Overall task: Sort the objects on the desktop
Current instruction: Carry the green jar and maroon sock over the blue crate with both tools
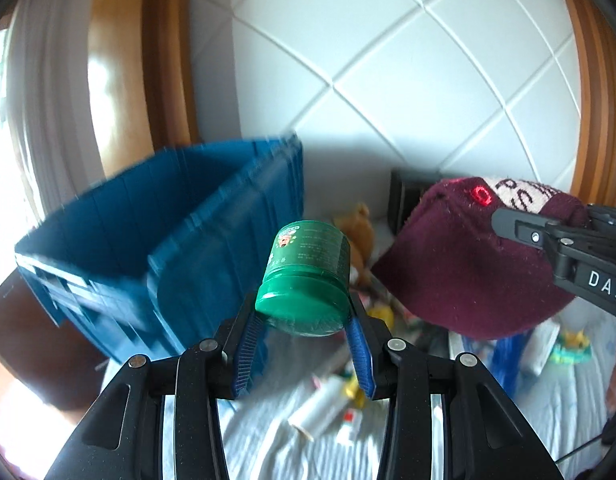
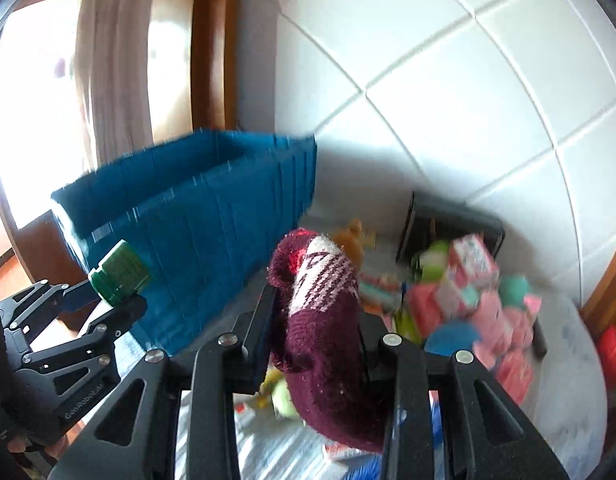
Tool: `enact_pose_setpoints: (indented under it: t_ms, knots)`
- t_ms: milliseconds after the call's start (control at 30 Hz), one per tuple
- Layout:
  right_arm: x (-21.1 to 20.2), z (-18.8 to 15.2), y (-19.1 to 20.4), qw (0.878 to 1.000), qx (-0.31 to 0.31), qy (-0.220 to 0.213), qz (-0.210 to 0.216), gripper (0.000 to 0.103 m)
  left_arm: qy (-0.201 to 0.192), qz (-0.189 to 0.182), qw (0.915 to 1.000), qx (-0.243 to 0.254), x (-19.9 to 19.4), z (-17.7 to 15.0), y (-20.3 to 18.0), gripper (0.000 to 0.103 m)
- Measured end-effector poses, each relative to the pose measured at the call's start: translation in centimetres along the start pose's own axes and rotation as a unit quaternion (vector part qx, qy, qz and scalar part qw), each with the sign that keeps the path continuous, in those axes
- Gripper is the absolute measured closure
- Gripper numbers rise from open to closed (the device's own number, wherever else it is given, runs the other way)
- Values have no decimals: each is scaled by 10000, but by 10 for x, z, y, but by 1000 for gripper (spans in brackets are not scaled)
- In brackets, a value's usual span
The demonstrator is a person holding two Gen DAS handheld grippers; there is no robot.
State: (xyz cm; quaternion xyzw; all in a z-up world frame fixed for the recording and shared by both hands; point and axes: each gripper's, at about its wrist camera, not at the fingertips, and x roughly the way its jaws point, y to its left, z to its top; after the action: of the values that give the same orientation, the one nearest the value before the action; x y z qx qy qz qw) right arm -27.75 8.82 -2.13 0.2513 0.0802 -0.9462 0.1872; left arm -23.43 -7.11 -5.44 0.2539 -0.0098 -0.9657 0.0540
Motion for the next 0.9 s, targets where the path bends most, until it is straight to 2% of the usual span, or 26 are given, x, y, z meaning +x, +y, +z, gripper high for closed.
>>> enact_pose_setpoints:
  t_ms: [233, 400, 500, 633, 900]
  knots:
    - [-5, 77, 41, 9977, -187, -634, 136, 71, -574, 355, 9973, -277, -12, 56, 67, 62]
    - [3, 132, 99, 9921, -324, -1138, 420, 71, -554, 625, 9961, -295, 2, 78, 130, 62]
    - [16, 155, 137, 9888, -362, -1296, 643, 71, -459, 781, 9954, -313, 14, 86, 165, 62]
    - [43, 173, 180, 9874, -388, -1268, 866, 71, -231, 957, 9945, -345, 37, 92, 215, 62]
    - [100, 186, 251, 9898, -484, -818, 1058, 71, 131, 1028, 9933, -505, 76, 94, 283, 62]
